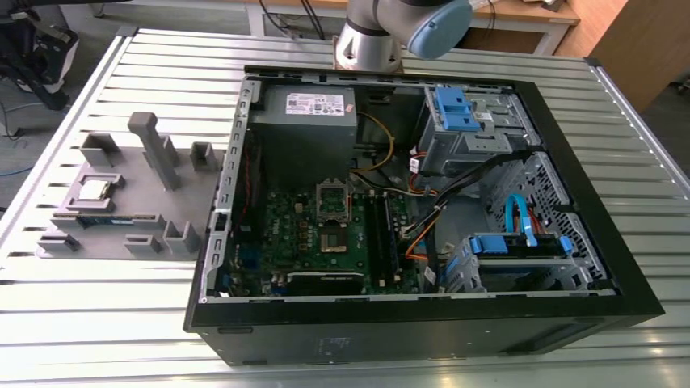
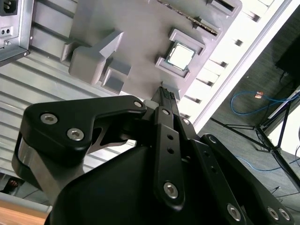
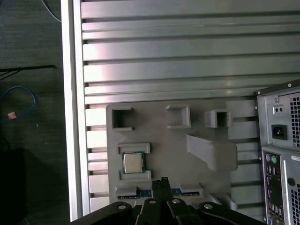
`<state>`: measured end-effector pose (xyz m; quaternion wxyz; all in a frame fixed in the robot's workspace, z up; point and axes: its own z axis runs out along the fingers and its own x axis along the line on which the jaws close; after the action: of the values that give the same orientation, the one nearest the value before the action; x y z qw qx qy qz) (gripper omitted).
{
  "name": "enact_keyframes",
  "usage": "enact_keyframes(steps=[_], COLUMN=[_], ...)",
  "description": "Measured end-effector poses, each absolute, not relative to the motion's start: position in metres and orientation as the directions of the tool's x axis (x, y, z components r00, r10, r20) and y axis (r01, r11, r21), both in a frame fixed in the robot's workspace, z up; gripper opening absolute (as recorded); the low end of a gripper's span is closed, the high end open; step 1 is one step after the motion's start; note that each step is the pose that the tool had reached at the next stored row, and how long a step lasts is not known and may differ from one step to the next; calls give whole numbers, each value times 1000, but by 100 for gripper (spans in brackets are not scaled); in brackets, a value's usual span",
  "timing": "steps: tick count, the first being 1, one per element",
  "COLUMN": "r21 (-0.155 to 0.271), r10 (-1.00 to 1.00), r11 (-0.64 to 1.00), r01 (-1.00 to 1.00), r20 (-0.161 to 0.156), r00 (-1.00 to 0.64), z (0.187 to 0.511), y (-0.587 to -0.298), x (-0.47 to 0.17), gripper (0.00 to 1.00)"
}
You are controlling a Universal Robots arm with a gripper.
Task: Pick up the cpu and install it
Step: 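Reach for the cpu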
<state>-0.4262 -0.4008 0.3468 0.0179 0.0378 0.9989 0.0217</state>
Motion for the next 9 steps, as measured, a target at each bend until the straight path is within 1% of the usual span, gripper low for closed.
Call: enact_keyframes(steps=[9], r21=[45], r10=[76], r11=[996], r01=[75], r20=[-34], r00=[-997], z=[338], y=[-401], x=[-429], gripper=[11])
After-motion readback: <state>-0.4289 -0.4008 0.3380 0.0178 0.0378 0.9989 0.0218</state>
